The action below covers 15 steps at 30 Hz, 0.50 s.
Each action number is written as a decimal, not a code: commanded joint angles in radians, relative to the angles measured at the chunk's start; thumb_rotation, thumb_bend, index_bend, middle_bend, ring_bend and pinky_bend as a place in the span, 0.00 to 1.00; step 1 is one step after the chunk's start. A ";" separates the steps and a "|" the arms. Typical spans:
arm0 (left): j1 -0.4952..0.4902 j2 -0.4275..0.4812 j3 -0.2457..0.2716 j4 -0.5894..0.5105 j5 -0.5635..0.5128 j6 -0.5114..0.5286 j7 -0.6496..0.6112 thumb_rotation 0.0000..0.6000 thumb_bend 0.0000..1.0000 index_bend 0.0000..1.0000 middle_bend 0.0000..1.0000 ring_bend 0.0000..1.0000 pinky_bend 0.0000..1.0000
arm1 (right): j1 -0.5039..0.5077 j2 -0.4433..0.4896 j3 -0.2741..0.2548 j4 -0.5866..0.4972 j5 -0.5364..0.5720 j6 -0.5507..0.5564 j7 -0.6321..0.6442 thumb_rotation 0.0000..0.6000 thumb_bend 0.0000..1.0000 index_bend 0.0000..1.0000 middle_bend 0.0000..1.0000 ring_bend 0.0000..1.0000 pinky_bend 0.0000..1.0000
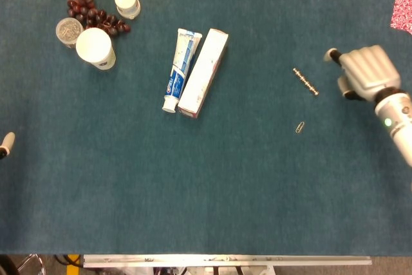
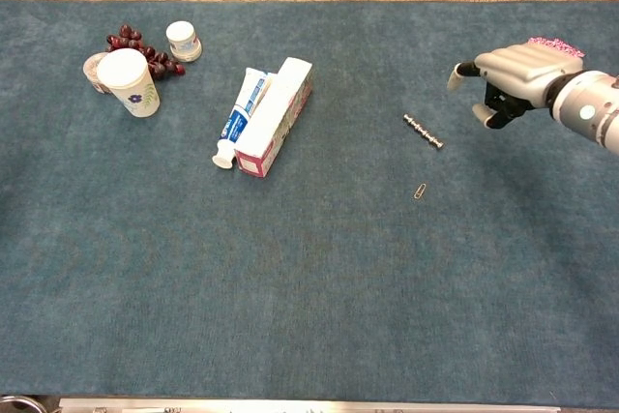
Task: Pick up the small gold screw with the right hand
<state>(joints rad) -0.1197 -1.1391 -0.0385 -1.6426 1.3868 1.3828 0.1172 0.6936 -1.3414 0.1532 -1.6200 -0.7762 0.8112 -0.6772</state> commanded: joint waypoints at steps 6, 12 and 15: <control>0.002 -0.006 0.004 0.015 -0.005 -0.009 -0.017 1.00 0.26 0.04 0.12 0.15 0.09 | 0.094 -0.101 -0.052 0.079 0.135 -0.017 -0.051 1.00 0.39 0.26 1.00 1.00 1.00; 0.003 -0.009 0.003 0.024 -0.007 -0.008 -0.026 1.00 0.26 0.04 0.12 0.15 0.09 | 0.127 -0.137 -0.068 0.117 0.170 -0.008 -0.045 1.00 0.39 0.26 1.00 1.00 1.00; 0.004 -0.011 0.002 0.027 -0.009 -0.009 -0.028 1.00 0.26 0.04 0.12 0.15 0.09 | 0.139 -0.145 -0.076 0.124 0.179 -0.007 -0.040 1.00 0.38 0.26 1.00 1.00 1.00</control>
<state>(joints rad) -0.1162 -1.1487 -0.0361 -1.6181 1.3795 1.3753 0.0902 0.8293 -1.4841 0.0792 -1.4975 -0.5999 0.8040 -0.7192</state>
